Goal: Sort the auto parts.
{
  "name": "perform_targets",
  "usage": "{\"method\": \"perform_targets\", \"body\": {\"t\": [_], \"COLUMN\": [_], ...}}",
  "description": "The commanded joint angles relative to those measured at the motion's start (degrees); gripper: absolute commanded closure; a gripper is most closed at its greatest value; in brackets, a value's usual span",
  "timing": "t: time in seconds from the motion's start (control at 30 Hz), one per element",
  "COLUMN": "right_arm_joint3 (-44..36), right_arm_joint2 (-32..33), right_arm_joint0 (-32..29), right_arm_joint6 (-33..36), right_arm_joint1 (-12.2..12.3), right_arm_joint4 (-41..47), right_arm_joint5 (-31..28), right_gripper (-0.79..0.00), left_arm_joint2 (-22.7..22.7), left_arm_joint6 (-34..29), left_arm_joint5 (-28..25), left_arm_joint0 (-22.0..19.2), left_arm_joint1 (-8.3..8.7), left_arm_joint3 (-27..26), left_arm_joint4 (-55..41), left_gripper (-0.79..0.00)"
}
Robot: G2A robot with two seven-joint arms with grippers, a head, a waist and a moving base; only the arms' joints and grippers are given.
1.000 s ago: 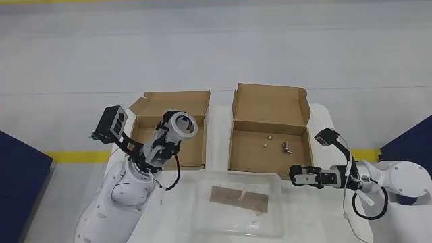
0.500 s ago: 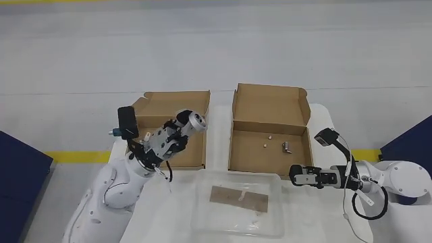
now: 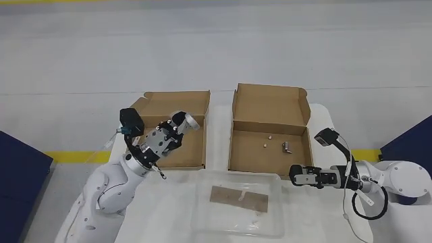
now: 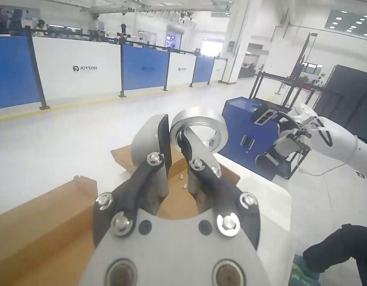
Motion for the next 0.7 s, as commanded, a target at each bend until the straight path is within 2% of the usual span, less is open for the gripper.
{"method": "perform_targets", "body": {"t": [0.0,0.23,0.3,0.6,0.67], "right_arm_joint3": [0.0,0.0,0.0,0.0,0.0], "right_arm_joint2": [0.0,0.0,0.0,0.0,0.0], "right_arm_joint0": [0.0,0.0,0.0,0.0,0.0], "right_arm_joint6": [0.0,0.0,0.0,0.0,0.0], "right_arm_joint1": [0.0,0.0,0.0,0.0,0.0], "right_arm_joint4": [0.0,0.0,0.0,0.0,0.0], "right_arm_joint5": [0.0,0.0,0.0,0.0,0.0], "right_gripper": [-0.785,-0.785,-0.785,-0.785,-0.785], "left_arm_joint2": [0.25,1.01,1.45,1.67,2.48], "left_arm_joint6": [-4.65,-23.84,-25.95,-26.16,-28.43], "left_arm_joint5": [3.6,19.98,25.0,25.01,27.26], "left_arm_joint0": [-0.42,-3.71,-3.96,-3.93,-5.17], "left_arm_joint1": [0.05,-0.07,-0.37,-0.37,-0.48], "left_arm_joint3": [-0.59,0.59,0.47,0.68,1.64], "left_arm_joint4": [3.5,8.05,6.86,7.4,9.41], "left_gripper": [0.0,0.0,0.0,0.0,0.0]}}
